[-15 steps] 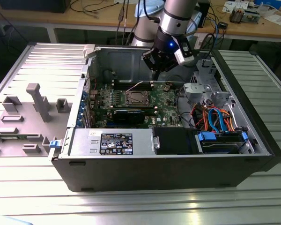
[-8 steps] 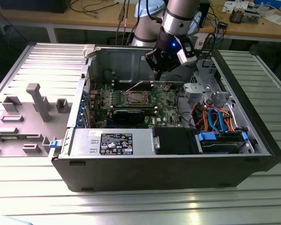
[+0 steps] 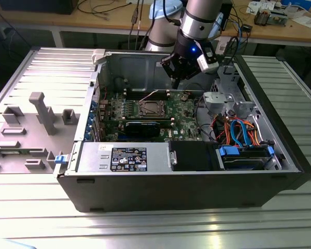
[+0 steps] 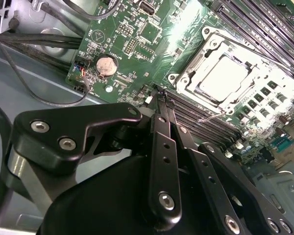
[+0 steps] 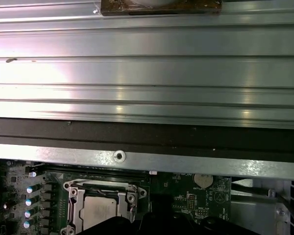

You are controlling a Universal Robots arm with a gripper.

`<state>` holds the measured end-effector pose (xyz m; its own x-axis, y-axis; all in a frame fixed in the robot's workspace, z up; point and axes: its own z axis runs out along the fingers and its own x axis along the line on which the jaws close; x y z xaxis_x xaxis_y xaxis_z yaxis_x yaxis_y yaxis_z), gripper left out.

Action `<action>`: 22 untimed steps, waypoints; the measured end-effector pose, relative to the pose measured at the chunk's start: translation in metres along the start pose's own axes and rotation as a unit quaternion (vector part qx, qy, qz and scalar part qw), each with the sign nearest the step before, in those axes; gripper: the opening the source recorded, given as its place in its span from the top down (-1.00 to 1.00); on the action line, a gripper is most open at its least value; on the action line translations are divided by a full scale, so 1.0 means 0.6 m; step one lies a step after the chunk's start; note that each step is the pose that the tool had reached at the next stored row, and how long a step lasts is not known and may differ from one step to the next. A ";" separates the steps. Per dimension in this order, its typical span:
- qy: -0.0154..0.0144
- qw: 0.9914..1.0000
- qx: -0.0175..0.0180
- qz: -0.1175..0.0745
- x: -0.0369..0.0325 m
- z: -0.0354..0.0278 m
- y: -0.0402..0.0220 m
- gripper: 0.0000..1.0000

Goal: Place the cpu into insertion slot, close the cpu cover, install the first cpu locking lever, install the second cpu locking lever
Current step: 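Install the first cpu locking lever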

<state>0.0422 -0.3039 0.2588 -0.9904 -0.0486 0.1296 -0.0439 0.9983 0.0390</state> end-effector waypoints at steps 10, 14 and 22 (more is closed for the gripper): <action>0.000 1.000 0.000 0.000 -0.003 0.002 0.000 0.79; 0.000 1.000 0.000 0.000 0.002 0.003 0.000 0.79; -0.004 1.000 0.000 0.000 0.039 0.007 0.002 0.79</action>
<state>0.0182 -0.3039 0.2575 -0.9913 -0.0486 0.1223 -0.0442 0.9983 0.0381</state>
